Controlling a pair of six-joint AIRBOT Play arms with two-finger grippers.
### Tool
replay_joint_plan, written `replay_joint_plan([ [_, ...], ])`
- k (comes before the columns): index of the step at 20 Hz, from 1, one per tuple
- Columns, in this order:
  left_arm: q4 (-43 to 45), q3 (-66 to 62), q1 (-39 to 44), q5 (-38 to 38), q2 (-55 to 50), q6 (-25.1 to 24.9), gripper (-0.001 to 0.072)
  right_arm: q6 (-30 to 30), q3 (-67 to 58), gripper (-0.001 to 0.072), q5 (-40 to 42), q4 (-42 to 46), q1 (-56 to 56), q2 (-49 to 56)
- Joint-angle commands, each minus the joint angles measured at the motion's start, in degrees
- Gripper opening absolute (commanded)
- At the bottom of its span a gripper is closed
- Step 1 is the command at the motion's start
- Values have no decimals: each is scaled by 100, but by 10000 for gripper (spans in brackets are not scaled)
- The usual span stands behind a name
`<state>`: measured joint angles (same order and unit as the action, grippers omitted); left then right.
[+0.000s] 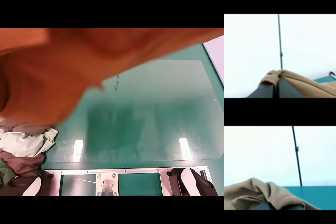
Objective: Fold the shirts.
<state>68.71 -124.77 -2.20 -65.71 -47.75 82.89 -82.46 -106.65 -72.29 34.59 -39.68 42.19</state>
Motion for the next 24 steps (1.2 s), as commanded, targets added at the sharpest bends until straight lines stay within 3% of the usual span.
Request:
replay_joint_plan([
  [1,761,52,-11,-203,254,15,23,-271,-192,15,-52,422,-48,-372],
  [4,645,1117,-11,57,219,-131,23,-280,730,14,-68,249,-46,-365],
  [7,-382,2546,-11,531,-234,-782,23,411,2802,14,374,-289,164,-289],
  [10,-1705,3530,20,1054,-1349,-1464,23,1263,4940,15,1591,-417,901,372],
  [13,-2138,3851,413,1399,-3021,-1821,24,1753,5888,14,2535,-439,1355,1945],
  [17,-2490,3624,822,1749,-5021,-1766,24,2470,5165,14,2299,-1351,1259,4367],
  [21,-2542,3447,675,1755,-5547,-1523,23,2385,3327,14,761,-1659,968,6076],
  [24,-2540,3447,584,1499,-5547,-1521,23,1967,2221,15,262,-1637,752,6695],
])
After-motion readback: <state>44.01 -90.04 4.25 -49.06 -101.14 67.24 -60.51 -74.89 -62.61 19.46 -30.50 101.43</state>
